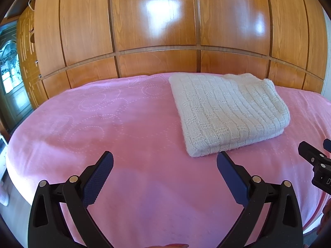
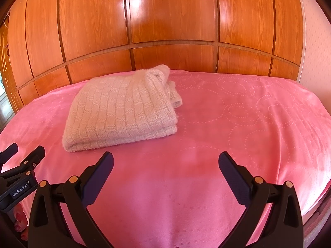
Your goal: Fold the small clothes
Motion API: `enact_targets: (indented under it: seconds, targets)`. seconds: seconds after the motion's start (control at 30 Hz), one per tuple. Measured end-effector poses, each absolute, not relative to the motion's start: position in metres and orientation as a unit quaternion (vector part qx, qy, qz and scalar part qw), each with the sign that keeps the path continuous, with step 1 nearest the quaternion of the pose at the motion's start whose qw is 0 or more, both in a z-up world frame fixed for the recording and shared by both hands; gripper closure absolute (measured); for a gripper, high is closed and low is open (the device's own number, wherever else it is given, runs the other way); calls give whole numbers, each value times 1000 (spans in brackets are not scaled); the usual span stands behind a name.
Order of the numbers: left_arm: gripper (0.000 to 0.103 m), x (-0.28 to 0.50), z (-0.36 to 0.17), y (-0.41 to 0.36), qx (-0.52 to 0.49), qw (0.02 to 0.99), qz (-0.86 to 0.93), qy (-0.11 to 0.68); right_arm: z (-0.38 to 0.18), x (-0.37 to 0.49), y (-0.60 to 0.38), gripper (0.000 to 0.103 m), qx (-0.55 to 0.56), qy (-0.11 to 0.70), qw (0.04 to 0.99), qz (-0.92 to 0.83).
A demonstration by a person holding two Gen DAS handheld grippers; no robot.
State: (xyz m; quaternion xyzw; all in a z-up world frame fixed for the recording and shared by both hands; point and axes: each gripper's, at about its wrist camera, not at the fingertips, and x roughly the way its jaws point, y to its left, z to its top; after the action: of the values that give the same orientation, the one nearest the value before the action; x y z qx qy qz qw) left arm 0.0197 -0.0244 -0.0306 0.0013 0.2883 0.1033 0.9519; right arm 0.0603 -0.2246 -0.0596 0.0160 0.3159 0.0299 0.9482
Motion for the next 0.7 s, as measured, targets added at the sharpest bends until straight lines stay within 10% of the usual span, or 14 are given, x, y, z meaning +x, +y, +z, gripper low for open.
enact_targets:
  seconds: [0.7]
  targets:
    - [4, 22, -34, -25, 0, 951, 99, 292, -62, 60, -221, 2, 17, 321, 947, 30]
